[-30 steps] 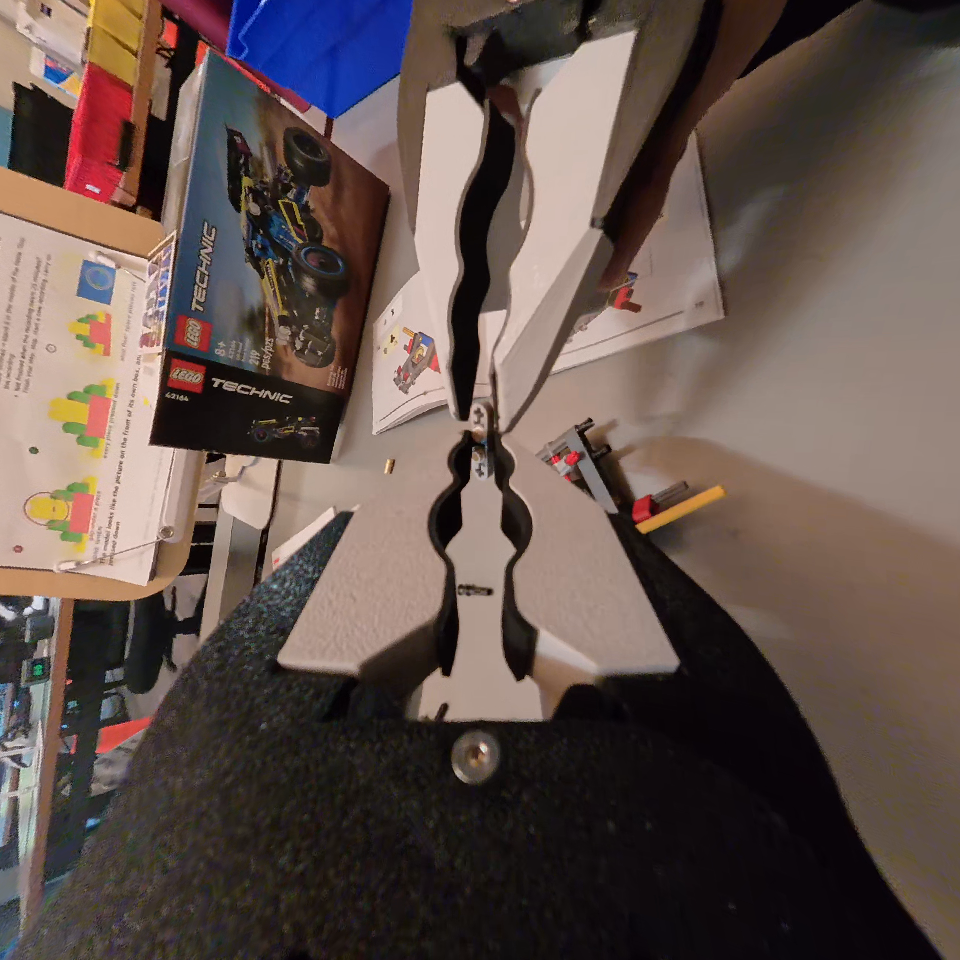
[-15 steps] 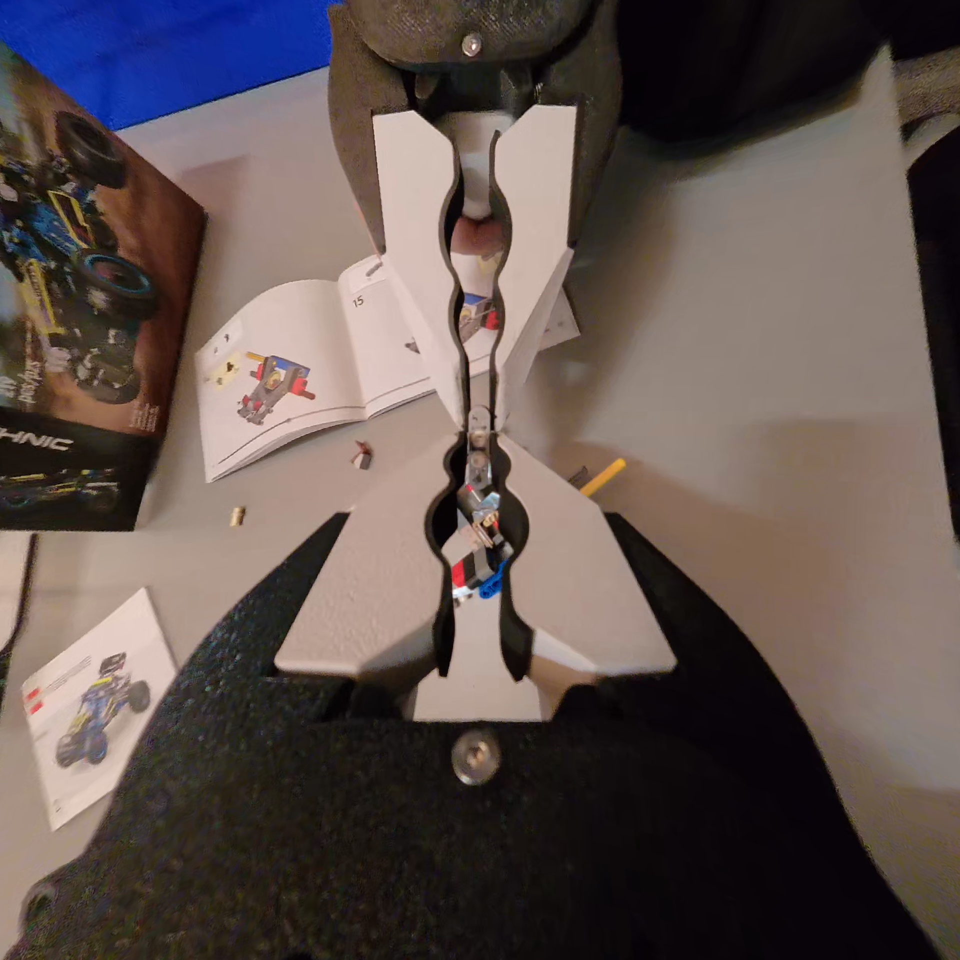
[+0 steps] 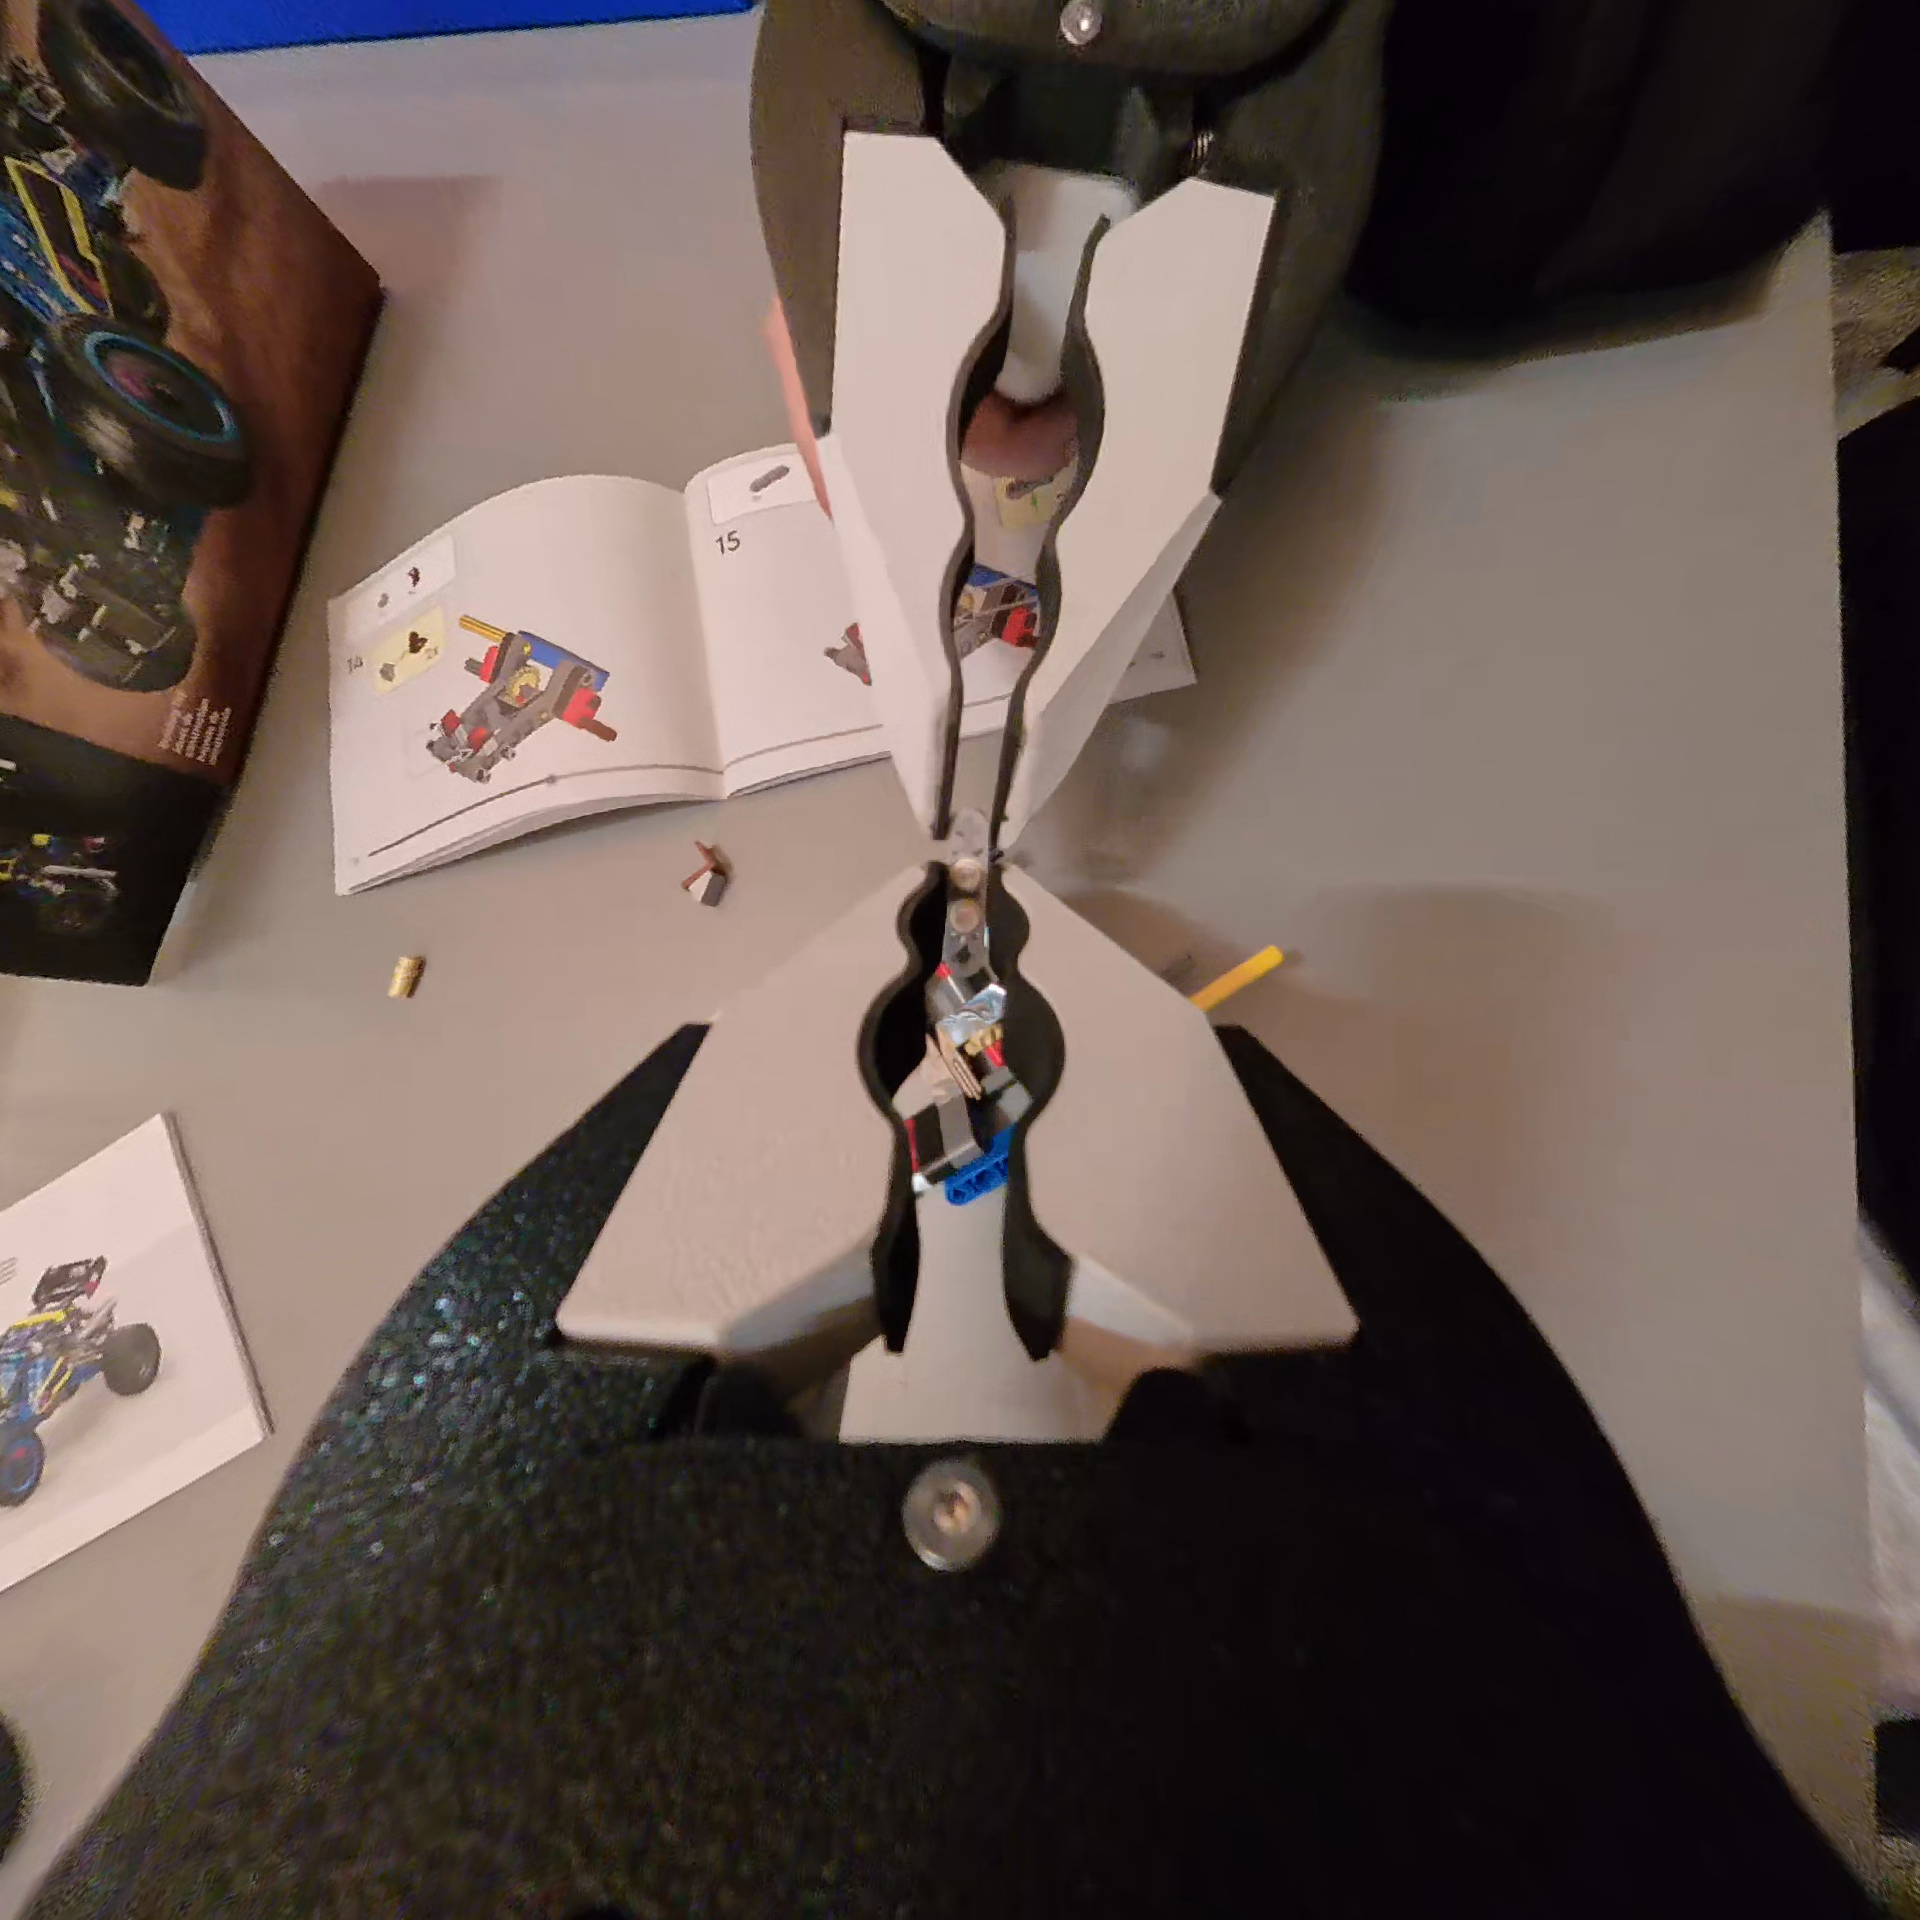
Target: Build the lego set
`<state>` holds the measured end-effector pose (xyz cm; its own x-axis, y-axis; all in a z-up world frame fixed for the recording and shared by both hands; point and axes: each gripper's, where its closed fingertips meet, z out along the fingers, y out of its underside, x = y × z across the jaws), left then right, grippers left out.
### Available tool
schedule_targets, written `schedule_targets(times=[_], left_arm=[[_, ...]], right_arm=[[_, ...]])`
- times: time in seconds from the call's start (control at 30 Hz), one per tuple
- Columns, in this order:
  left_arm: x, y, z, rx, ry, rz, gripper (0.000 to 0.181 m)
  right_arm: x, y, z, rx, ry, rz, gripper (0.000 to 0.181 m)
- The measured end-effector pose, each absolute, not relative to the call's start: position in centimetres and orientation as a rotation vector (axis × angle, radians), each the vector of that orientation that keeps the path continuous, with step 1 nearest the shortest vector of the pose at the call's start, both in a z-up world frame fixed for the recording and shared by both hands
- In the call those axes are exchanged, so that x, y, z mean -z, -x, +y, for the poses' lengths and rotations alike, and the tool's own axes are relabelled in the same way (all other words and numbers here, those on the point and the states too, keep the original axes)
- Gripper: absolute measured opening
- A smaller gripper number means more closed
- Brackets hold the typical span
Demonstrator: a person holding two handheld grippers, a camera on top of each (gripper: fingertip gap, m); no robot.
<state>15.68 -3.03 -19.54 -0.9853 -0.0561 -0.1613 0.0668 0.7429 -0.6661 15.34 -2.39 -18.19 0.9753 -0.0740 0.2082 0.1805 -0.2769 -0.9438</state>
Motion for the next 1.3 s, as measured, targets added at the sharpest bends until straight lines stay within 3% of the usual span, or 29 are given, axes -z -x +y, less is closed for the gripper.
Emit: schedule_targets(times=[1.3], left_arm=[[19.16, -15.17, -3.15, 1.189, -0.048, 2.744, 0.004]], right_arm=[[18.31, -15.10, -2.30, 0.237, 1.845, -0.102, 0.005]])
